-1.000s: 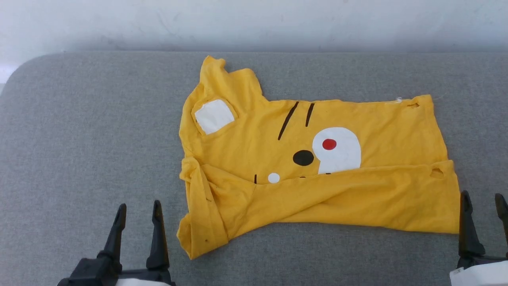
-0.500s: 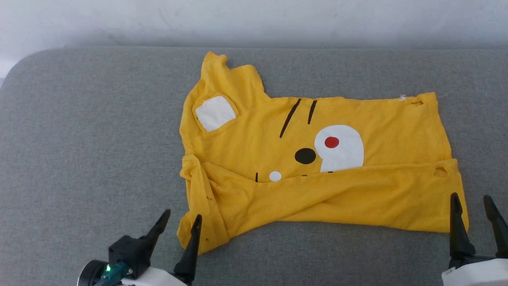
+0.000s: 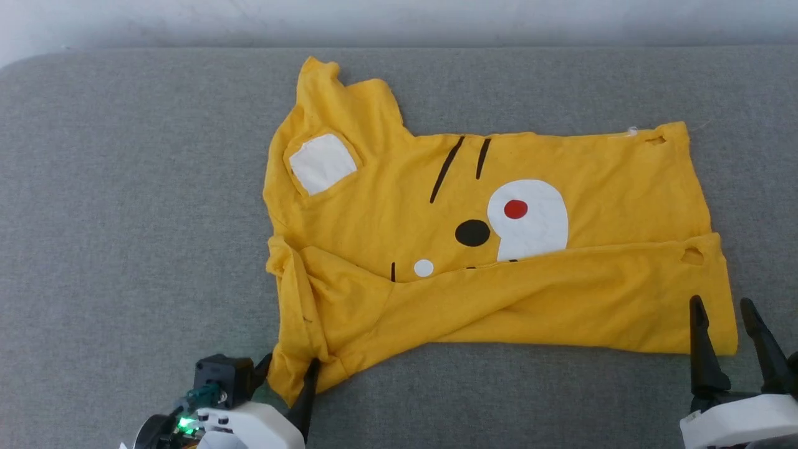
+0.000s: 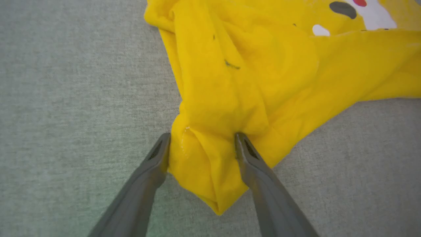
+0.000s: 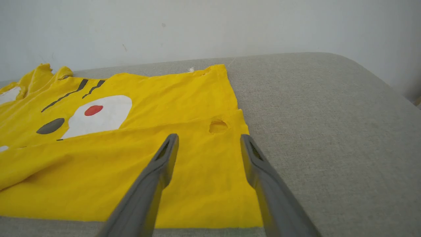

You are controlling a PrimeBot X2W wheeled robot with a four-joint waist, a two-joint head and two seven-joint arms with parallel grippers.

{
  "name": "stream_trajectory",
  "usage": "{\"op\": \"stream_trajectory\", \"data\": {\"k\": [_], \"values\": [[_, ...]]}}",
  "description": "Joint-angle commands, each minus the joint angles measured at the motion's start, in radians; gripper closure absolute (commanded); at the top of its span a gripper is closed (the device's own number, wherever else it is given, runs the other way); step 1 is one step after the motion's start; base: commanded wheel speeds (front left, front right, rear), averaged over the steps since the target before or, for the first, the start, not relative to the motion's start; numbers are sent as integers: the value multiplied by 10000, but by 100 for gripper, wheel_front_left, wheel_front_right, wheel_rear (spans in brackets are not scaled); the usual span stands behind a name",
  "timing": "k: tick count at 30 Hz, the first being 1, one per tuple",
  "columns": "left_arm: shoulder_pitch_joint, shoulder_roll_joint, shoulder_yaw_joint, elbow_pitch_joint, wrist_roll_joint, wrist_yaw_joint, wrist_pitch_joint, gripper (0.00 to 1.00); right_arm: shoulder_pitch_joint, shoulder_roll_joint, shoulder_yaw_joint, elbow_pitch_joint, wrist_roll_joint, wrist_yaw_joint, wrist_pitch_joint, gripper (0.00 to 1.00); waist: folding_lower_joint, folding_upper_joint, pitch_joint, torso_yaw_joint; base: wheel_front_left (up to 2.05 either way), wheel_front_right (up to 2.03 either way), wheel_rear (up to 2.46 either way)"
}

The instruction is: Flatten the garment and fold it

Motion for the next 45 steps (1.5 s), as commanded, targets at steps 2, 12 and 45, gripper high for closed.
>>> {"op": "stream_trajectory", "data": {"k": [2,12,45], "values": [[-23,-88,35,215,-194,160,308,0,-135,29,15,-19,-18,-11,40,0,-1,0,83,-66,0,0,0],[-245,-391,-47,628,-892,-262,511,100,-454,25,162,-345,-148,-11,468,0,-1,0,303,-167,0,0,0],[-335,-179,864,-417,-1196,67,-318,100,-527,-537,-706,-348,1238,-11,6350,100,-1,0,880,45,0,0,0]]}}
